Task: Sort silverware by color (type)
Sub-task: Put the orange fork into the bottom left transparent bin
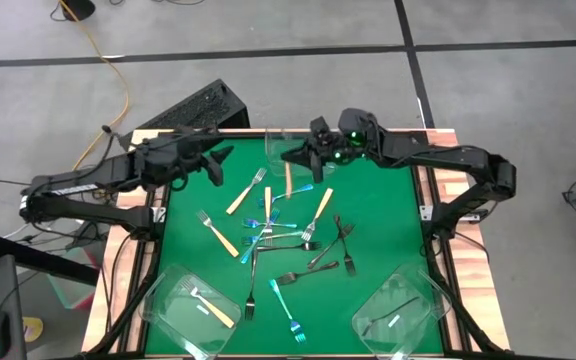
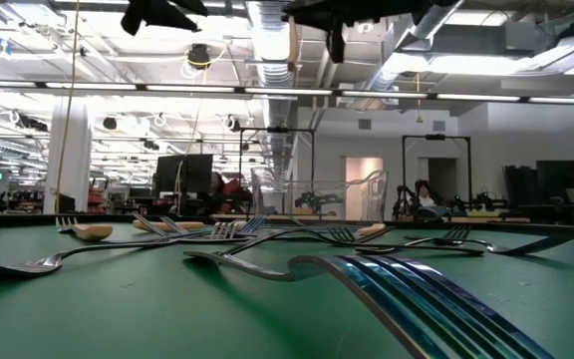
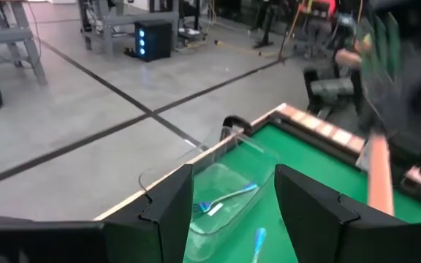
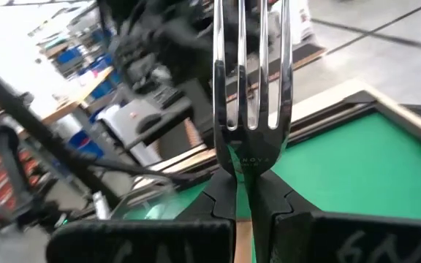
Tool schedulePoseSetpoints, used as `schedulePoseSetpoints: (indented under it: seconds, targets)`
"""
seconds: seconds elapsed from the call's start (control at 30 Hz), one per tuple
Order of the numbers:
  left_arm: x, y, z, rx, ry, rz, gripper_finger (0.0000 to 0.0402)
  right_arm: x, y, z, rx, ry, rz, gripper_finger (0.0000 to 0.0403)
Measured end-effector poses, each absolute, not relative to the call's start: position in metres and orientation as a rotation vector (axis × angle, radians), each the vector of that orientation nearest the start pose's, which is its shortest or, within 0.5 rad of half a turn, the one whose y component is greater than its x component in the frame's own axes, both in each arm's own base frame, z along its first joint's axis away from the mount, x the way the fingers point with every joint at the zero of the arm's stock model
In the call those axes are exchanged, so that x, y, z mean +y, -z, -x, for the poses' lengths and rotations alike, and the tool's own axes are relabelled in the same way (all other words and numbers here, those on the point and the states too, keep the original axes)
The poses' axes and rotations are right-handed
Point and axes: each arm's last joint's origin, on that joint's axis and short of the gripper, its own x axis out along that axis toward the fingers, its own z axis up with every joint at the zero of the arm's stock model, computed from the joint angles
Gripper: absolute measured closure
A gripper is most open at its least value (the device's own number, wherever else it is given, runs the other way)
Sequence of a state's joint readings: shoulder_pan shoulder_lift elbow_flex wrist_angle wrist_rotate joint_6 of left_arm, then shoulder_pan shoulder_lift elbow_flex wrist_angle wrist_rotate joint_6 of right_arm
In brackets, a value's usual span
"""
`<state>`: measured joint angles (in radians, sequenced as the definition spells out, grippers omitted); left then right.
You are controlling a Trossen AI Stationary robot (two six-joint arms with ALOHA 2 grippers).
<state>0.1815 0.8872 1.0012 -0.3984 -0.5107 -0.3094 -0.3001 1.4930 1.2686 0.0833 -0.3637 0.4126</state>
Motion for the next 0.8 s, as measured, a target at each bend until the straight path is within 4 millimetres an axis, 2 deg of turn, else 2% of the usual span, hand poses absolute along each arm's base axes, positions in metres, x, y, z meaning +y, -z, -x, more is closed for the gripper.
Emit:
schedulePoseSetpoints:
  seconds: [0.37, 0.7, 0.8]
  targets:
    - [0.049, -0.381, -0.151, 0.054, -0.763, 0.366, 0.0226, -0.042, -0.359, -0.345, 0.138, -0.085, -0.354, 0.0380]
    - [0.048, -0.388, -0.134, -0.057, -0.780, 0.497, 0.0226, -0.010, -0.367, -0.348, 0.067, -0.157, -0.319, 0.0380]
    - [0.046, -0.392, -0.126, -0.087, -0.765, 0.510, 0.0226, 0.003, -0.358, -0.360, 0.057, -0.139, -0.342, 0.0380]
